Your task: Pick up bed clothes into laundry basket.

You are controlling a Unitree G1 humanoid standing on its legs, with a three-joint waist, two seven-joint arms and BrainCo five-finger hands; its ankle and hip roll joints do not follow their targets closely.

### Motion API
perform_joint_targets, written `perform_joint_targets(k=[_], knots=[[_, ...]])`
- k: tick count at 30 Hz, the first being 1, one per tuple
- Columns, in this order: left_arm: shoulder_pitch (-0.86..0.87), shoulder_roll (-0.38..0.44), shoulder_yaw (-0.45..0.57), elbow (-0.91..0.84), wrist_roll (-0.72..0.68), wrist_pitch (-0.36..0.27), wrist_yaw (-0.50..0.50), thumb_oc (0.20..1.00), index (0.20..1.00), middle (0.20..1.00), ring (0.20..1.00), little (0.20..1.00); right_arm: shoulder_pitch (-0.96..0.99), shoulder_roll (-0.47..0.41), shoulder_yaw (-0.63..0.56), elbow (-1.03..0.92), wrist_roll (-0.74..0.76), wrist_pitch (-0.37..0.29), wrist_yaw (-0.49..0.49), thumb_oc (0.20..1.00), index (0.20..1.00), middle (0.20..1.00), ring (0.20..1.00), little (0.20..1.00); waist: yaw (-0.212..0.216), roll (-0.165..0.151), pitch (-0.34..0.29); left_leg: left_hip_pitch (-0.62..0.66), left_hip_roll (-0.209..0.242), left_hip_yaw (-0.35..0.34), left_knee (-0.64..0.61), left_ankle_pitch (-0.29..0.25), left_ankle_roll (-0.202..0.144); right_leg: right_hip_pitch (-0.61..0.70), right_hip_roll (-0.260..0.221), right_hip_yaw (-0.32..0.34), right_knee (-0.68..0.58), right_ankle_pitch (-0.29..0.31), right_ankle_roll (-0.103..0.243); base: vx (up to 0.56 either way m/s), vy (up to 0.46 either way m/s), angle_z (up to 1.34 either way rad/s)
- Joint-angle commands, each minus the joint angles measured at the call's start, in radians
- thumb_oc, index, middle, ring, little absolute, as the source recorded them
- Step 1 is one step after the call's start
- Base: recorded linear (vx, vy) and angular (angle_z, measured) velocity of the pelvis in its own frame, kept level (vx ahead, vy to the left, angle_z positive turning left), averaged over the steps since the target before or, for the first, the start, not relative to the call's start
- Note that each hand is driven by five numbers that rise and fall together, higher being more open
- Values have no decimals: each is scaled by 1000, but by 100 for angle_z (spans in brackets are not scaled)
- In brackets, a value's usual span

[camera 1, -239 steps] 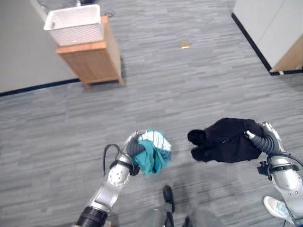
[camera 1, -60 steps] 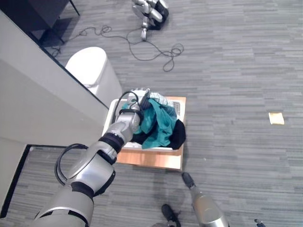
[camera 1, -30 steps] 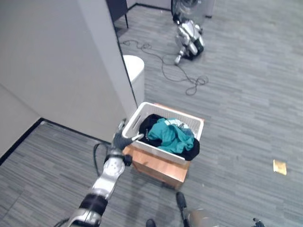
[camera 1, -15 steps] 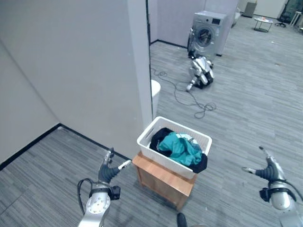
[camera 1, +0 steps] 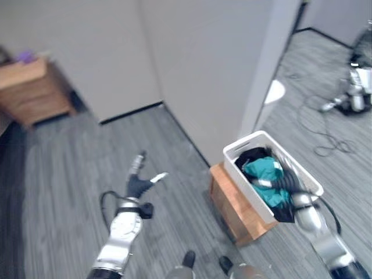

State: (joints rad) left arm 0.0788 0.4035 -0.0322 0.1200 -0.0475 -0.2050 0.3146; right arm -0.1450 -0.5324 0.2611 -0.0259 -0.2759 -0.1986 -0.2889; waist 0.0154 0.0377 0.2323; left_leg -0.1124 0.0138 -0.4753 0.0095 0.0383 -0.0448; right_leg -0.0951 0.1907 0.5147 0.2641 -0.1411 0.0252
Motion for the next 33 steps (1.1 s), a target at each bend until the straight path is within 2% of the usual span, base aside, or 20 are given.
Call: perform_joint_targets(k=[1, 2, 3, 4, 5, 8, 9, 11, 13, 15, 16, 17, 18, 19, 21, 22, 23, 26, 29, 33], knots=[[-20, 16, -19, -34, -10, -65, 35, 1000, 1000, 1000, 1000, 1000, -6, -16, -12, -31, -29, -33, -57, 1000, 1000, 1000, 1000, 1000, -8, -59, 11, -92, -54, 192, 3, 32, -4, 125, -94, -80, -158, -37, 14, -385, -169, 152], [-30, 11, -24, -26, -18, -62, 36, 1000, 1000, 1000, 1000, 1000, -22, -19, -11, -17, -30, -24, -68, 1000, 1000, 1000, 1000, 1000, -18, -64, 19, -95, -17, 341, 13, 2, 13, 112, -117, -162, -183, -22, 16, -483, -226, 195], [-30, 15, -30, -17, -20, -65, 34, 1000, 1000, 1000, 1000, 1000, -35, -11, -5, -12, -34, -13, -80, 1000, 1000, 1000, 1000, 1000, -23, -79, 22, -73, 33, 503, 50, -30, 19, 104, -159, -265, -210, -7, 24, -336, -162, 296], [-23, 23, -31, -17, -22, -71, 37, 1000, 1000, 1000, 1000, 1000, -40, 1, -5, -18, -38, -5, -91, 1000, 1000, 1000, 1000, 1000, -24, -94, 24, -62, 64, 585, 97, -47, 12, 109, -193, -344, -241, 11, 27, -302, -129, 341], [-22, 29, -32, -16, -14, -72, 48, 1000, 1000, 1000, 1000, 1000, -41, 7, -12, -32, -46, -6, -97, 1000, 1000, 1000, 1000, 1000, -36, -103, 22, -56, 88, 625, 136, -65, 2, 110, -223, -403, -264, 31, 28, -186, -72, 281], [-22, 29, -32, -16, -14, -72, 48, 1000, 1000, 1000, 1000, 1000, -41, 7, -11, -32, -46, -6, -97, 1000, 1000, 1000, 1000, 1000, -36, -103, 22, -57, 88, 624, 136, -65, 2, 109, -223, -403, -264, 31, 28, -106, 7, 126], [-11, 38, -19, 20, -60, -73, 39, 1000, 1000, 1000, 1000, 1000, 7, 7, -56, -51, -41, -13, -99, 1000, 1000, 1000, 1000, 1000, -82, -111, -19, 119, 284, 918, 155, -113, -62, 146, -329, -731, -298, 19, 52, -237, 69, 49], [20, 45, -3, 7, -74, -63, 19, 1000, 1000, 1000, 1000, 1000, 26, 6, -70, -58, -39, -6, -85, 1000, 1000, 1000, 1000, 1000, -107, -85, -39, 172, 294, 966, 59, -72, -91, 178, -337, -821, -312, 24, 58, -110, 148, 224], [36, 48, 12, 7, -72, -52, 6, 1000, 1000, 1000, 1000, 1000, 21, 1, -81, -75, -45, -1, -76, 1000, 1000, 1000, 1000, 1000, -101, -70, -53, 173, 253, 917, 6, -72, -86, 195, -360, -853, -303, 33, 68, 44, 272, 398], [25, 62, 20, 5, -65, -53, -1, 1000, 1000, 1000, 1000, 1000, -1, 3, -87, -76, -45, 3, -73, 1000, 1000, 1000, 1000, 1000, -86, -68, -50, 155, 214, 880, -25, -66, -73, 182, -389, -878, -264, 43, 77, -19, 223, 88], [24, 63, 20, 4, -66, -52, -2, 1000, 1000, 1000, 1000, 1000, -3, 4, -87, -76, -44, 3, -73, 1000, 1000, 1000, 1000, 1000, -88, -70, -51, 154, 210, 877, -28, -64, -71, 180, -392, -881, -259, 40, 78, -3, 287, 161], [8, 86, 28, 0, -57, -52, -11, 1000, 1000, 1000, 1000, 1000, -26, 12, -89, -85, -46, 12, -58, 1000, 1000, 1000, 1000, 1000, -75, -70, -48, 158, 160, 840, -79, -62, -40, 165, -420, -875, -195, 20, 91, -1, 252, 208], [-3, 100, 27, -6, -50, -54, -14, 1000, 1000, 1000, 1000, 1000, -32, 16, -92, -90, -41, 11, -49, 1000, 1000, 1000, 1000, 1000, -74, -72, -44, 154, 141, 813, -88, -67, -28, 155, -426, -853, -166, 10, 96, 1, 284, 202], [-13, 109, 25, -13, -41, -57, -12, 1000, 1000, 1000, 1000, 1000, -30, 20, -95, -90, -39, 10, -48, 1000, 1000, 1000, 1000, 1000, -82, -73, -41, 148, 125, 784, -92, -75, -16, 143, -410, -791, -154, 2, 100, -38, 168, 110], [-24, 115, 50, -28, -50, -64, -1, 1000, 1000, 1000, 1000, 1000, -31, 17, -102, -73, -38, 16, -46, 1000, 1000, 1000, 1000, 1000, -112, -69, -41, 130, 85, 726, -97, -58, 14, 85, -324, -561, -153, 6, 101, 47, 220, 163], [-30, 120, 71, -39, -61, -76, 13, 1000, 1000, 1000, 1000, 1000, -41, 17, -98, -70, -32, 17, -49, 1000, 1000, 1000, 1000, 1000, -113, -64, -37, 135, 50, 668, -97, -66, 28, 68, -264, -403, -157, -1, 86, 113, 159, 210], [-30, 120, 72, -40, -61, -76, 13, 1000, 1000, 1000, 1000, 1000, -43, 17, -97, -69, -32, 17, -49, 1000, 1000, 1000, 1000, 1000, -111, -63, -38, 131, 53, 671, -97, -62, 27, 63, -261, -401, -158, 5, 84, 113, 89, 134], [-50, 130, 89, -44, -71, -88, 39, 1000, 1000, 1000, 1000, 1000, -60, 6, -83, -56, -9, 15, -42, 1000, 1000, 1000, 1000, 1000, -101, -62, -34, 134, 19, 593, -95, -63, 37, 44, -186, -288, -173, 9, 47, 61, -13, 62], [-65, 146, 122, -63, -57, -90, 44, 1000, 1000, 1000, 1000, 1000, -81, -9, -87, -56, 8, 16, -28, 1000, 1000, 1000, 1000, 1000, -95, -75, -36, 140, 4, 566, -93, -72, 35, 89, -203, -310, -229, 34, 48, 38, -78, 86], [-50, 132, 165, -70, -91, -112, 60, 1000, 1000, 1000, 1000, 1000, -83, -18, -85, -47, 35, 13, -9, 1000, 1000, 1000, 1000, 1000, -84, -77, -61, 161, 13, 583, -95, -81, 33, 130, -229, -335, -290, 54, 53, 112, -63, 8]])
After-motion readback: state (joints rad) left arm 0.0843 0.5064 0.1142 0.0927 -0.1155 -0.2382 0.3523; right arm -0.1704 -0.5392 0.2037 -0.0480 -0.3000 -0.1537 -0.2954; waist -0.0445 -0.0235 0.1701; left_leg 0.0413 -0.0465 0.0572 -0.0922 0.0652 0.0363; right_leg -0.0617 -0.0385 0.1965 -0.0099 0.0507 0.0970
